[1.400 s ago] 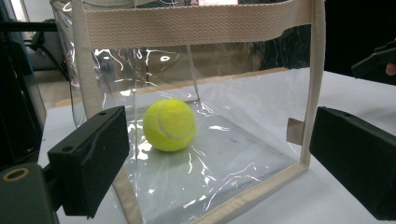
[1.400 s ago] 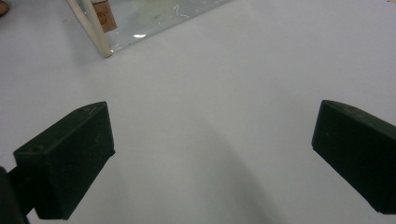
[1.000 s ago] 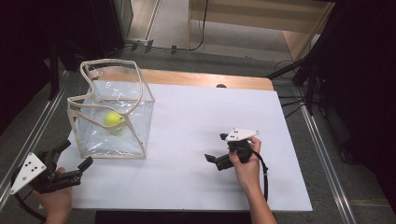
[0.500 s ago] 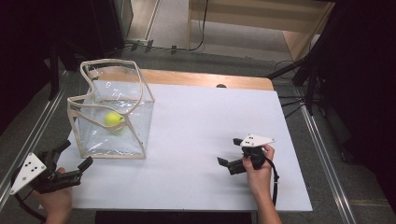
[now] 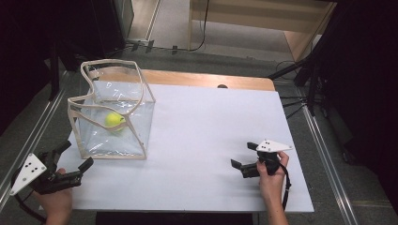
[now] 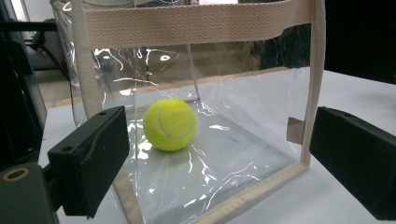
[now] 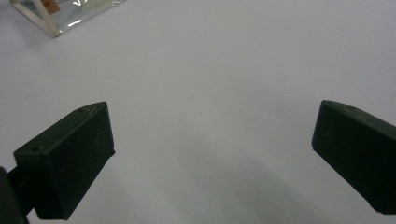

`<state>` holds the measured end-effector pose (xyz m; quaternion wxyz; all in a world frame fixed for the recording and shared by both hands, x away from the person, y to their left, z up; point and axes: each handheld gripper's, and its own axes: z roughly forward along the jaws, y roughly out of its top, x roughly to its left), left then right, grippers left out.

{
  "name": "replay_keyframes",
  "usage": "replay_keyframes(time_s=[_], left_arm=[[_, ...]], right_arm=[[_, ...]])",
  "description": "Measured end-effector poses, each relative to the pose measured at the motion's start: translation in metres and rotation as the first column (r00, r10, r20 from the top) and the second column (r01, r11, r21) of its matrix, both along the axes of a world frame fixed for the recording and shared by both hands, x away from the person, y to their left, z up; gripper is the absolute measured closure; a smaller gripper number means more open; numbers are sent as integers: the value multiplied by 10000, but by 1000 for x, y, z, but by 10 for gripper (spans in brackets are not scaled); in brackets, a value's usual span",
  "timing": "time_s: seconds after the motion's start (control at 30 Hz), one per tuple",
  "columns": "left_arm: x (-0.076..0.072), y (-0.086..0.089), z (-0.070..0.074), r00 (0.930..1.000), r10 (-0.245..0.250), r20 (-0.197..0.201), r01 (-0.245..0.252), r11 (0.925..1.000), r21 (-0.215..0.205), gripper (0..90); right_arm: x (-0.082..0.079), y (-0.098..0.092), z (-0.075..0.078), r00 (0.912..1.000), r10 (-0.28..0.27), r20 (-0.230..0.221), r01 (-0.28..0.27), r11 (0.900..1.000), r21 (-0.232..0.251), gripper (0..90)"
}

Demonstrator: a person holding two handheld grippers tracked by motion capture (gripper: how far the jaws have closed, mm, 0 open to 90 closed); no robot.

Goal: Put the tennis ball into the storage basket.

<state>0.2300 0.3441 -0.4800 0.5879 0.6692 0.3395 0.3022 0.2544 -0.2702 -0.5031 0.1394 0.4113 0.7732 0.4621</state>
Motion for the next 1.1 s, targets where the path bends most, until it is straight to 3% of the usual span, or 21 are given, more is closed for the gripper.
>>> replay_keyframes(time_s=[0.53,0.9,1.1], left_arm=[[0,1,0,10000,-42,23,43,10000,-50,53],[1,2,0,10000,-53,35,54,10000,-71,53],[1,1,0,10000,-69,18,69,10000,-70,53]], right_arm=[[-10,-33,-5,9958,-913,74,909,9949,432,0],[-19,-58,-9,9847,-1736,181,1715,9816,836,0],[-22,-66,-12,9783,-2054,259,2030,9763,747,0]])
